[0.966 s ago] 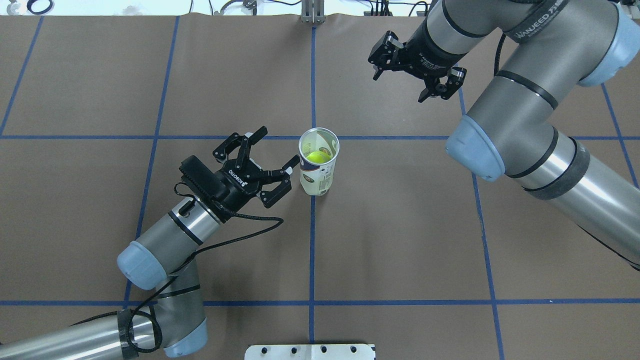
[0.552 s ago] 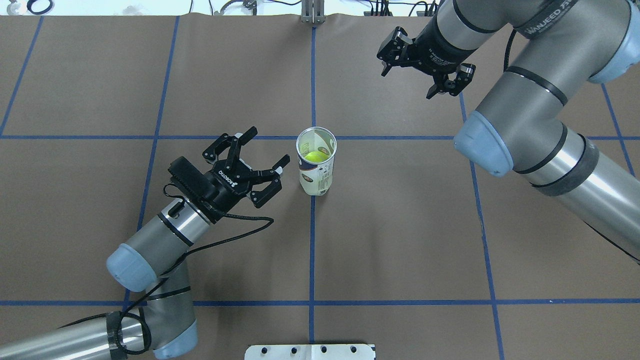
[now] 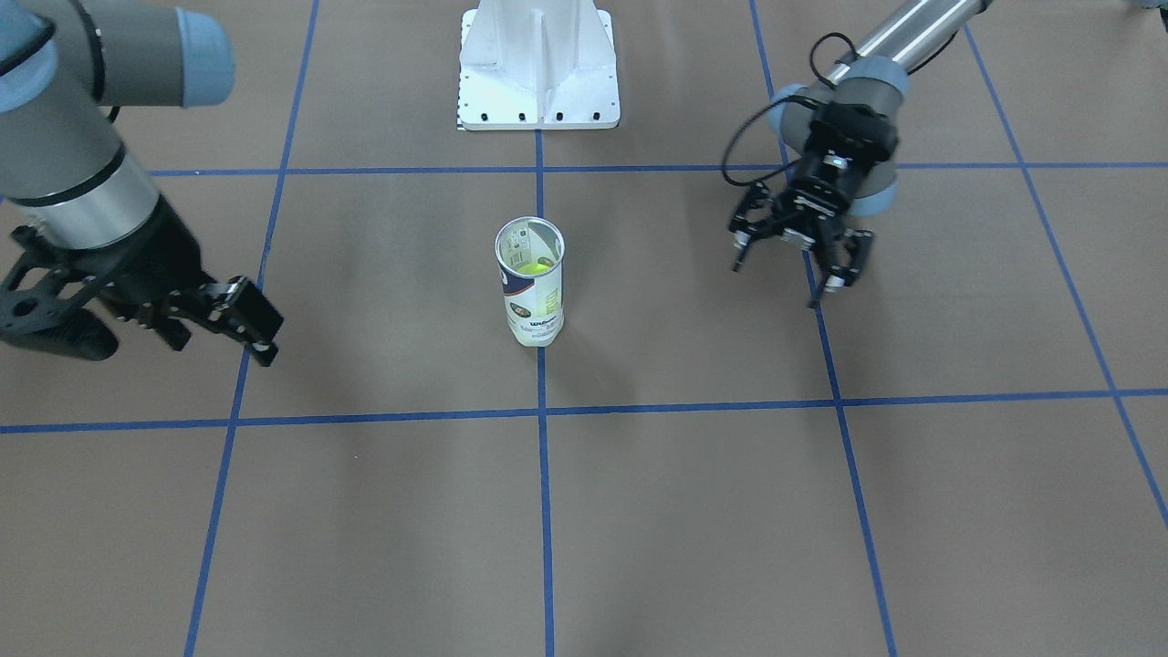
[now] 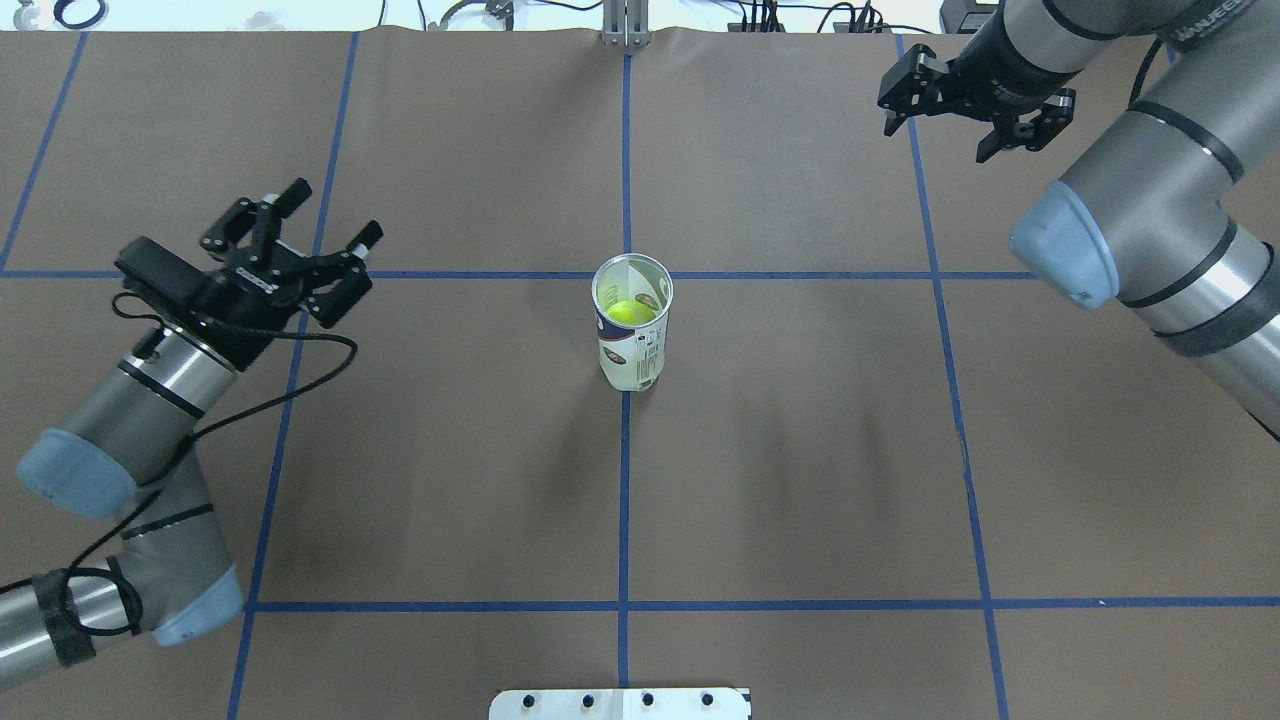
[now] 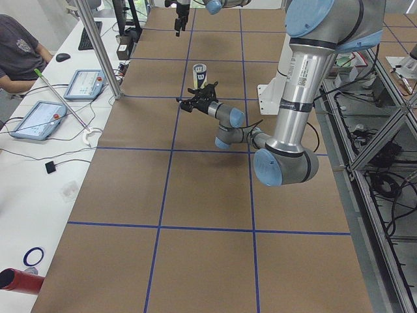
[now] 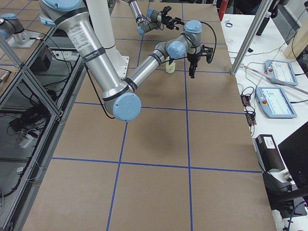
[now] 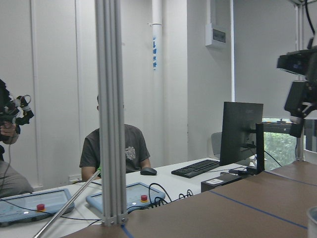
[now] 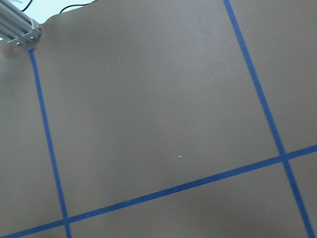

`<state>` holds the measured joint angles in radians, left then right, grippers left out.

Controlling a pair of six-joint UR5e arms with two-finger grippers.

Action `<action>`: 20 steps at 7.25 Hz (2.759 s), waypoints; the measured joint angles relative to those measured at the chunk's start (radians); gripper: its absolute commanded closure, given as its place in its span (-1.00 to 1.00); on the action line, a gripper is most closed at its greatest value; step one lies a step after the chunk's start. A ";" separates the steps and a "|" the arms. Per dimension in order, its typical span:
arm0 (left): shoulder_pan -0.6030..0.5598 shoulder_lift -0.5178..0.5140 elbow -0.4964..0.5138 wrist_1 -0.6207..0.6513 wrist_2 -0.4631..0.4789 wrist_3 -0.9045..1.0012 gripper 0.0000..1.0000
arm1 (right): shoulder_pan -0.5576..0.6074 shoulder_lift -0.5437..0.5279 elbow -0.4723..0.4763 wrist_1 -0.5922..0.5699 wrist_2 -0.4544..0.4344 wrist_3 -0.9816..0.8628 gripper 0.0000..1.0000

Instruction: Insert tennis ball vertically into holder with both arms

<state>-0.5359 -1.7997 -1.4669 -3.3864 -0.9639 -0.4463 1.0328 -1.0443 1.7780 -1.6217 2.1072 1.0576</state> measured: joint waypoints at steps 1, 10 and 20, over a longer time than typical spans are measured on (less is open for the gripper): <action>-0.077 0.039 0.002 0.071 -0.013 -0.054 -0.88 | 0.030 -0.021 -0.021 0.002 -0.001 -0.076 -0.98; -0.801 -0.102 0.011 1.326 -1.148 -0.105 -0.96 | 0.183 -0.085 -0.139 0.006 0.011 -0.389 -0.98; -0.950 0.062 -0.090 1.599 -1.435 0.043 -0.99 | 0.440 -0.320 -0.215 0.025 0.288 -0.907 -0.98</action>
<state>-1.4856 -1.7381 -1.5570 -1.7875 -2.3992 -0.4033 1.4726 -1.3638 1.5631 -1.5969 2.3955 0.1506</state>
